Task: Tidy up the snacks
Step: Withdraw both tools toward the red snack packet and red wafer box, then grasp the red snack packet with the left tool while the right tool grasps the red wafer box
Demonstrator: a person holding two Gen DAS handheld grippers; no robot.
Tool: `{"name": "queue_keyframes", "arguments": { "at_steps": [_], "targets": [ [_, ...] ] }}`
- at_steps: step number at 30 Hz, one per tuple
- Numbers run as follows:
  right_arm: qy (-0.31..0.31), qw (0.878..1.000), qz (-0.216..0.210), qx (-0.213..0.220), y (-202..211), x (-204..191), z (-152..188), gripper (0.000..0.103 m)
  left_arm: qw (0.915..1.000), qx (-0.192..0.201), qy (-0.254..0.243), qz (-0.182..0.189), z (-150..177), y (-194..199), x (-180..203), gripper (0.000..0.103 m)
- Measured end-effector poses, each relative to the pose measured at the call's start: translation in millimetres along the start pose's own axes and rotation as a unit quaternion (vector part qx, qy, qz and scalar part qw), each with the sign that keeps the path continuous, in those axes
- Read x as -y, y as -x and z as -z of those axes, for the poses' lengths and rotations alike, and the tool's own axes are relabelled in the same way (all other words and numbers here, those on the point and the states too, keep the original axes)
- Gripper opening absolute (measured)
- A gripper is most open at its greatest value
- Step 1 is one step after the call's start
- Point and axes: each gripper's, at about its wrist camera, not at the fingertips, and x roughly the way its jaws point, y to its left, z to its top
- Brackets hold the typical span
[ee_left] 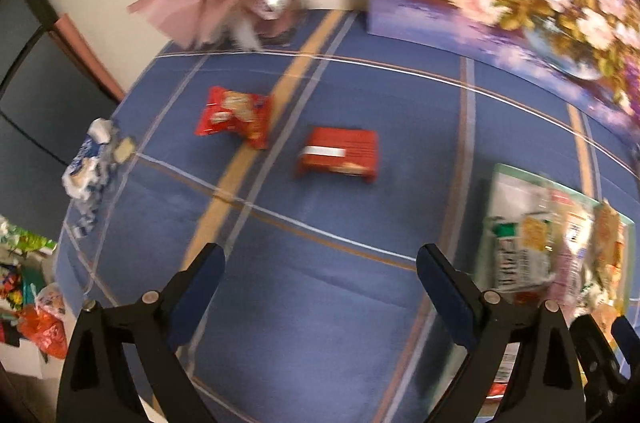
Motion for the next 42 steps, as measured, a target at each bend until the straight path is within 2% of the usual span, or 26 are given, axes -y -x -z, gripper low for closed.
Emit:
{"name": "queue_keyframes", "arguments": {
  "at_steps": [9, 12, 23, 30, 34, 37, 39, 42],
  "targets": [
    [0.037, 0.999, -0.018, -0.011, -9, -44, 11, 0.103, 0.9978, -0.013, 0.062, -0.02, -2, -8, -62, 0.097],
    [0.048, 0.999, -0.018, -0.015, -12, -56, 14, 0.103, 0.9968, -0.016, 0.076, -0.016, -2, -10, -75, 0.097],
    [0.064, 0.997, -0.025, -0.025, -25, -88, 19, 0.103, 0.9951, -0.019, 0.097, 0.005, -2, -14, -93, 0.097],
    [0.06, 0.997, -0.036, -0.025, -33, -93, 19, 0.103, 0.9938, -0.029, 0.105, 0.021, -5, -23, -103, 0.097],
    [0.061, 0.997, -0.039, -0.01, -32, -97, 12, 0.103, 0.9937, -0.027, 0.1, 0.044, -11, -33, -109, 0.097],
    [0.062, 0.997, -0.052, -0.004, -32, -105, 1, 0.103, 0.9914, -0.03, 0.098, 0.081, -20, -41, -119, 0.097],
    [0.071, 0.996, -0.053, -0.004, -34, -115, -10, 0.103, 0.989, -0.035, 0.099, 0.104, -30, -47, -128, 0.097],
    [0.099, 0.994, -0.054, -0.012, -41, -137, -28, 0.103, 0.988, -0.04, 0.096, 0.114, -51, -56, -143, 0.097]
  ]
}}
